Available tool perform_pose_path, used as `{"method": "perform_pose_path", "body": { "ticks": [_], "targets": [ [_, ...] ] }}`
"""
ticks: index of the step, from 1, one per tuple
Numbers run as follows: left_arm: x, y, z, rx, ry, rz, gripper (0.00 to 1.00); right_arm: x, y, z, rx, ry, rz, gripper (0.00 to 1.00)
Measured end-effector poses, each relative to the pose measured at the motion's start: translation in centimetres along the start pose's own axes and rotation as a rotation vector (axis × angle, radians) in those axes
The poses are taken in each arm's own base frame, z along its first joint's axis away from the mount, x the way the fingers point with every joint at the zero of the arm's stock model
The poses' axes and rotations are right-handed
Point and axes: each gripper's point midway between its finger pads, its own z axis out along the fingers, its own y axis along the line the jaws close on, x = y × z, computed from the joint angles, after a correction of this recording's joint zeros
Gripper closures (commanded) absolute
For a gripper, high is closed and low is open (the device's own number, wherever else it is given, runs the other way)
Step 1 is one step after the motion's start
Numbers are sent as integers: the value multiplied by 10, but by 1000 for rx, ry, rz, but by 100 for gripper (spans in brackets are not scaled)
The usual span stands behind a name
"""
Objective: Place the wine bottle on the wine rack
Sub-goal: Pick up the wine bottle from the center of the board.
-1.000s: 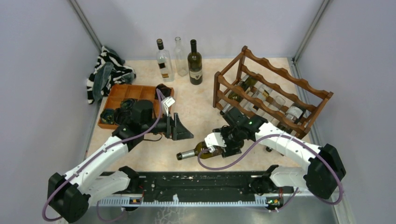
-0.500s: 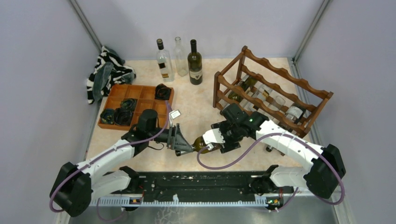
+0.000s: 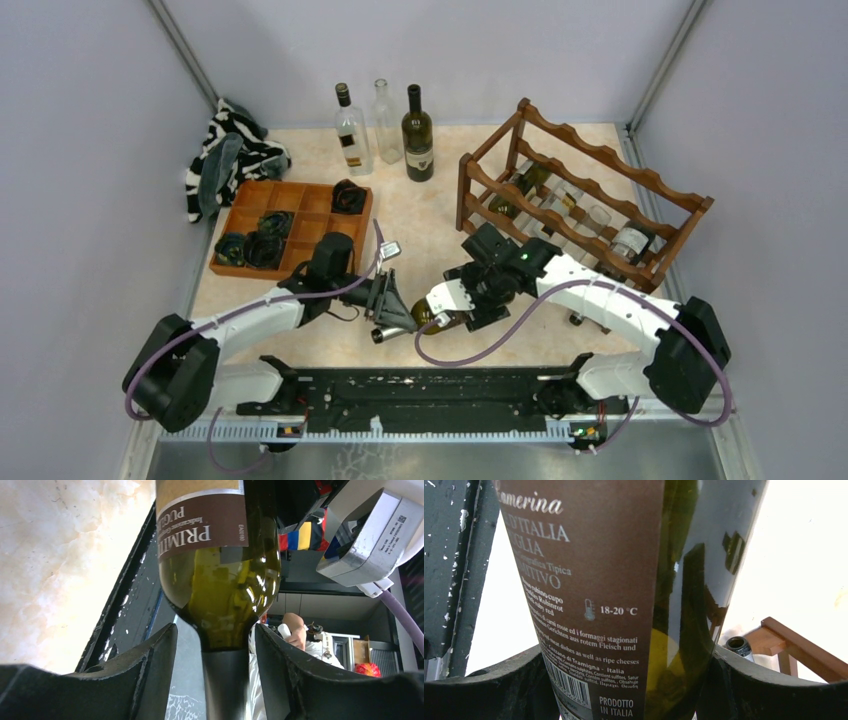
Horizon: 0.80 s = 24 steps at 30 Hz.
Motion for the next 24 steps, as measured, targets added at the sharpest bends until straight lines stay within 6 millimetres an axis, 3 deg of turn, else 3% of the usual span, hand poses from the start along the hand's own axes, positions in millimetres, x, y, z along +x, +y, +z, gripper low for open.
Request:
{"method": "perform_pose_path", "body": {
  "ticks": [6, 16, 24],
  "targets": [
    [3, -4, 6, 15, 35, 10, 37, -1, -6, 3, -1, 8, -4, 100],
    [7, 0, 8, 23, 66, 3, 46, 5, -8, 4, 5, 45, 1, 100],
    [10, 0, 8, 35, 84, 16, 45, 7, -9, 3, 10, 56, 1, 100]
  ]
}}
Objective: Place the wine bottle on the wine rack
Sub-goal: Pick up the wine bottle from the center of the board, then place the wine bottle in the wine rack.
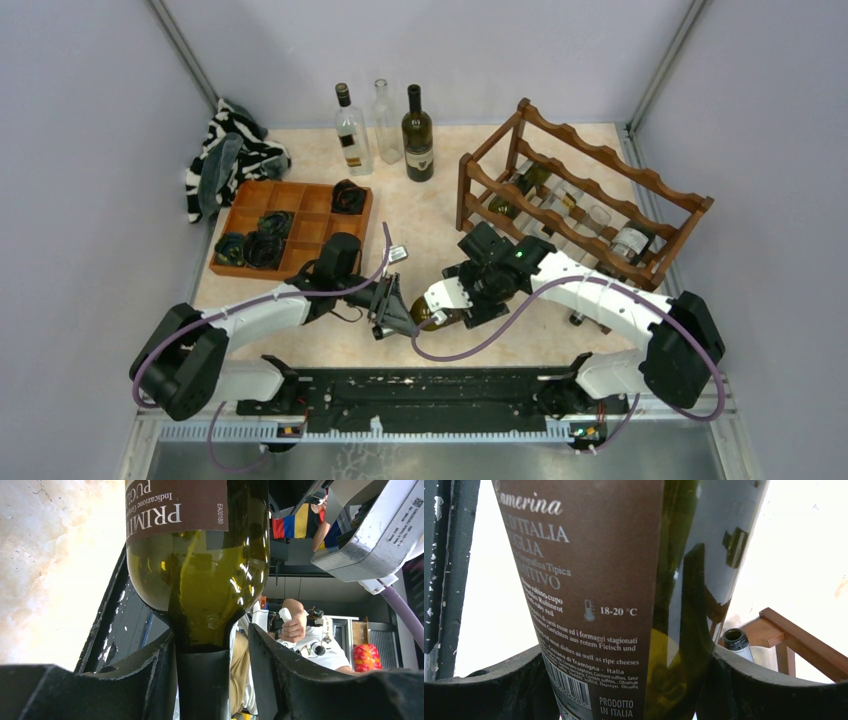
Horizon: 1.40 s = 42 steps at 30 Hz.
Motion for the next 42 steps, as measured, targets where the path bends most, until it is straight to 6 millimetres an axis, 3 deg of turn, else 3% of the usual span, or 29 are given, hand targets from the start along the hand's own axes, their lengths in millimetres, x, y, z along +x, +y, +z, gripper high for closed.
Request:
{"method": "perform_pose_path", "body": {
  "ticks": [8, 10, 13, 15, 17, 21, 27, 42],
  "targets": [
    [0, 1, 0, -2, 2, 5, 62, 0, -1, 0, 3, -2, -1, 100],
    [0, 2, 0, -5, 2, -1, 74, 0, -1, 0, 2, -1, 0, 100],
    [1, 3, 0, -7, 3, -5, 99, 0, -1, 0, 3, 1, 0, 100],
    [1, 3, 0, -4, 5, -4, 100, 0, -1, 0, 3, 1, 0, 98],
    [1, 2, 0, -1, 6, -2, 100, 0, -1, 0, 3, 2, 2, 81],
    [-1, 0, 1, 12, -1, -10, 100, 1, -1, 0, 4, 5, 8, 36],
    [0, -3, 1, 45, -23, -44, 100, 0, -2, 0, 18, 6, 40, 5],
    [-2, -7, -8, 48, -77, 23, 100, -16, -20, -22, 65, -31, 79, 2]
  ]
}}
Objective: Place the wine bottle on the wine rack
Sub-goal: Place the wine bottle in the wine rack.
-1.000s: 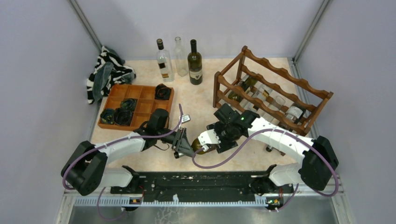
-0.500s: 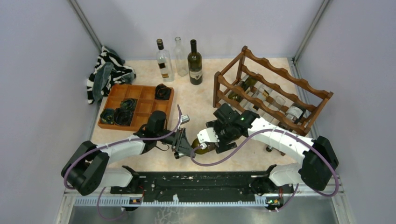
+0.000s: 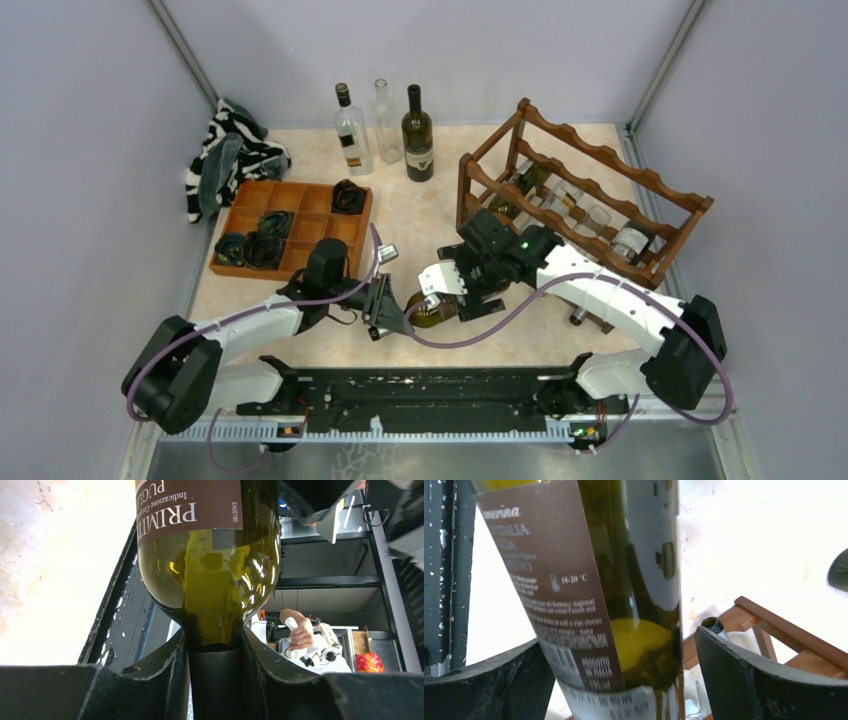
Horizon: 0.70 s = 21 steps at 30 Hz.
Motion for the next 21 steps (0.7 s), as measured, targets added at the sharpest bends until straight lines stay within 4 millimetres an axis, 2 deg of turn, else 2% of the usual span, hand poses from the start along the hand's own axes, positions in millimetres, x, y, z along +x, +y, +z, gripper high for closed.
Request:
{"method": "perform_pose_path", "body": {
  "ticks": [2, 3, 7, 15, 18, 21],
  "targets": [
    [1, 3, -1, -12, -2, 7, 100, -5, -3, -8, 5, -10, -7, 2],
    [1, 10, -1, -45, -13, 20, 100, -17, -9, -25, 20, -42, -19, 2],
    [3, 16, -2, -74, -20, 22, 100, -28, -14, -39, 26, -73, -28, 2],
    [-1, 13, -5, -95, -54, 84, 100, -63, -28, -80, 49, -205, -29, 2],
    [-5, 11, -6, -101, -78, 112, 100, -75, -41, -105, 84, -286, 12, 2],
    [-12, 9, -7, -112, -109, 147, 100, -84, -66, -140, 170, -379, 96, 2]
  ]
}}
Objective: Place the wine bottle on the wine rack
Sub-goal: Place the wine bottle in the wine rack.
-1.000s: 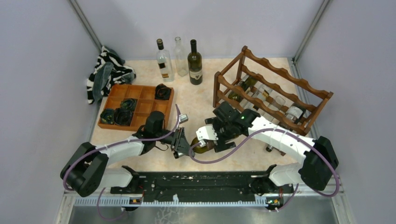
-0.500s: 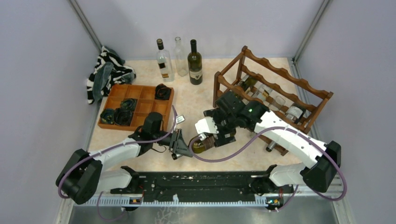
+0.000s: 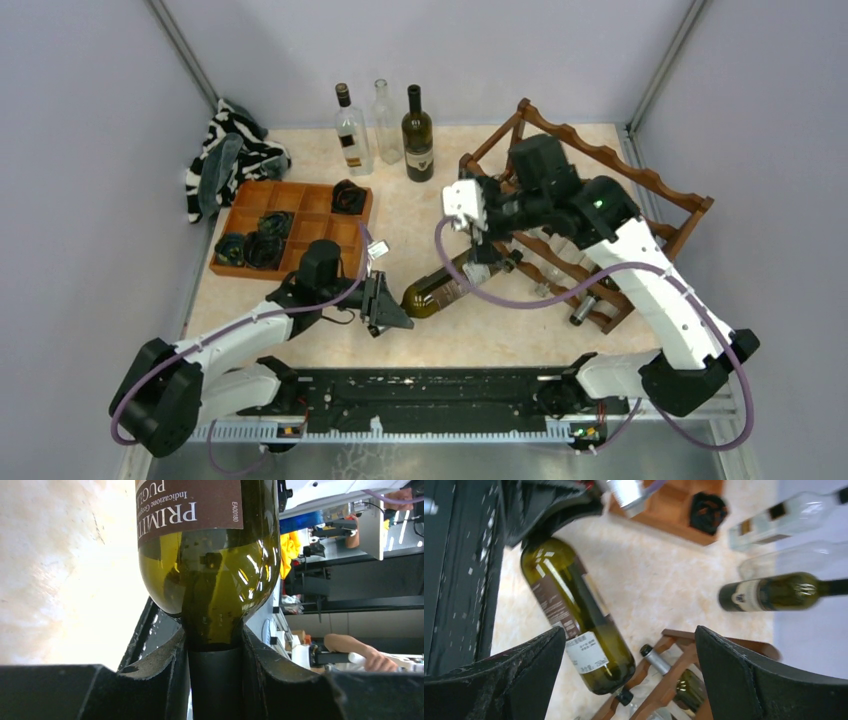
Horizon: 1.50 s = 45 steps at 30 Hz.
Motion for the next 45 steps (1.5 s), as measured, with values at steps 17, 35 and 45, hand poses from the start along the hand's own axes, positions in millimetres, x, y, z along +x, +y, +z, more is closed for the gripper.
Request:
{"method": "perform_pose_path", "body": {
  "ticks": [17, 35, 45],
  "targets": [
    [-66, 4, 6, -110, -199, 219, 100, -34, -93, -61, 348, -240, 373, 5],
    [-85, 24, 16, -211, -193, 290, 100, -28, -96, -57, 352, -253, 410, 5],
    [-96, 36, 24, -266, -188, 307, 100, -24, -98, -56, 359, -251, 425, 5]
  ]
}}
